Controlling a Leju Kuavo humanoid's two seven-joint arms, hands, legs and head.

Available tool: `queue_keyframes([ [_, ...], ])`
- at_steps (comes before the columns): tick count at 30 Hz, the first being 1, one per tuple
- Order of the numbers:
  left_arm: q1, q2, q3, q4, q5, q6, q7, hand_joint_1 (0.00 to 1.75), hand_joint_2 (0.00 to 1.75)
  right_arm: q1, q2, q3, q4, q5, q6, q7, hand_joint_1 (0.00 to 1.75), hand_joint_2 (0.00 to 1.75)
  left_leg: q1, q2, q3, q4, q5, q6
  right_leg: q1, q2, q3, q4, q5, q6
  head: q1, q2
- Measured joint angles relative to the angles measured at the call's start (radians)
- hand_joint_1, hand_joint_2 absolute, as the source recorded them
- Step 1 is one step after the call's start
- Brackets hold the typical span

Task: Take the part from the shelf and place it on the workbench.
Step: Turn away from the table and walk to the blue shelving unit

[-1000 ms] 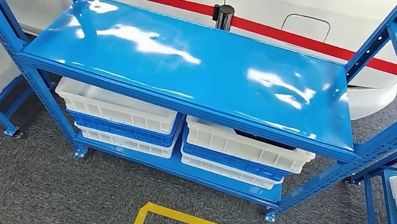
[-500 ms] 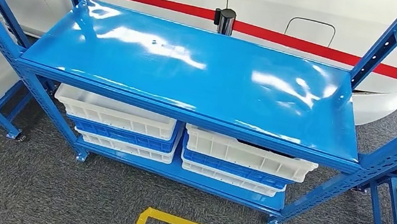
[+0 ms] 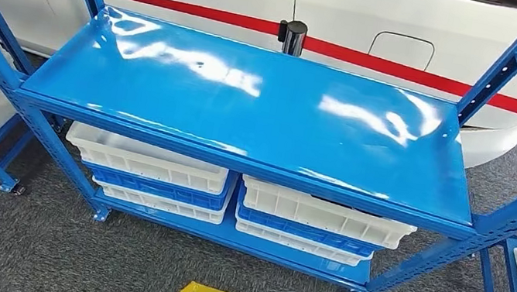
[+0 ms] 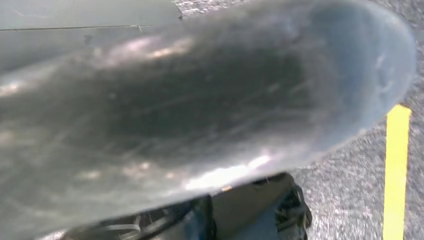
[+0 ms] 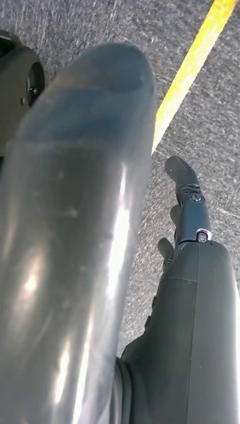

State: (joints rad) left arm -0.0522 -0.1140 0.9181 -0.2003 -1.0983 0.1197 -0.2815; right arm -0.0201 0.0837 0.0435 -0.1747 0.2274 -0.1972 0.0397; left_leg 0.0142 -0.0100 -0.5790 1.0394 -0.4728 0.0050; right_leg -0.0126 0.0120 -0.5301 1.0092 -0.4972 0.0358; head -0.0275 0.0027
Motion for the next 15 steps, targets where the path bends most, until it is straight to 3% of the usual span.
queue_keyframes([
  [2, 0.000, 0.000, 0.000, 0.000, 0.000, 0.001, 0.000, 0.00, 0.00, 0.000, 0.000, 0.000, 0.000, 0.000, 0.000, 0.000, 0.00, 0.00, 0.003, 0.000, 0.003, -0.005, 0.001, 0.014, -0.002, -0.002, -0.025, 0.054, -0.026, 0.002, 0.002, 0.000],
  [5, -0.001, 0.000, 0.000, 0.000, 0.000, 0.002, 0.000, 0.00, 0.00, 0.000, 0.001, 0.000, 0.000, 0.000, 0.000, 0.000, 0.00, 0.00, 0.000, 0.001, 0.005, -0.006, -0.005, 0.026, -0.002, -0.004, -0.139, 0.252, -0.098, -0.004, 0.003, 0.000],
  [6, -0.001, 0.000, 0.000, 0.000, 0.000, 0.002, 0.000, 0.00, 0.00, 0.001, 0.001, 0.000, 0.000, 0.000, 0.000, 0.000, 0.00, 0.00, -0.002, 0.001, 0.007, -0.006, -0.007, 0.027, -0.001, -0.004, -0.167, 0.291, -0.104, -0.001, 0.003, 0.000],
  [7, -0.001, 0.000, 0.000, 0.000, 0.000, 0.002, 0.000, 0.00, 0.00, 0.002, 0.001, 0.000, 0.000, 0.000, 0.000, 0.000, 0.00, 0.00, -0.003, -0.001, 0.011, -0.006, -0.010, 0.028, -0.001, -0.004, -0.177, 0.289, -0.090, 0.006, 0.003, 0.000],
  [8, -0.001, 0.000, 0.000, 0.000, 0.000, 0.002, 0.000, 0.00, 0.00, 0.003, 0.001, 0.000, 0.000, 0.000, 0.000, 0.000, 0.00, 0.00, -0.003, -0.003, 0.015, -0.006, -0.013, 0.028, -0.001, -0.004, -0.164, 0.246, -0.062, 0.013, 0.003, 0.000],
  [10, -0.001, 0.000, 0.000, 0.000, 0.000, 0.002, 0.000, 0.00, 0.00, 0.002, 0.000, 0.000, 0.000, 0.000, 0.000, 0.000, 0.00, 0.00, -0.005, -0.005, 0.026, -0.005, -0.021, 0.023, 0.003, -0.006, -0.107, 0.103, 0.007, 0.019, 0.003, 0.000],
  [12, -0.001, -0.001, 0.000, 0.000, 0.000, 0.002, -0.001, 0.00, 0.00, 0.000, -0.001, 0.000, 0.000, 0.000, 0.000, 0.000, 0.00, 0.00, -0.009, -0.007, 0.032, -0.006, -0.030, 0.013, 0.010, -0.007, -0.068, 0.020, 0.042, 0.008, 0.003, 0.000],
  [15, -0.002, -0.001, 0.000, 0.000, 0.000, 0.002, -0.002, 0.00, 0.00, -0.001, 0.000, 0.000, 0.000, 0.001, 0.000, 0.000, 0.00, 0.00, -0.009, -0.007, 0.039, -0.010, -0.037, -0.001, 0.009, -0.006, -0.056, 0.005, 0.051, -0.014, 0.002, 0.000],
])
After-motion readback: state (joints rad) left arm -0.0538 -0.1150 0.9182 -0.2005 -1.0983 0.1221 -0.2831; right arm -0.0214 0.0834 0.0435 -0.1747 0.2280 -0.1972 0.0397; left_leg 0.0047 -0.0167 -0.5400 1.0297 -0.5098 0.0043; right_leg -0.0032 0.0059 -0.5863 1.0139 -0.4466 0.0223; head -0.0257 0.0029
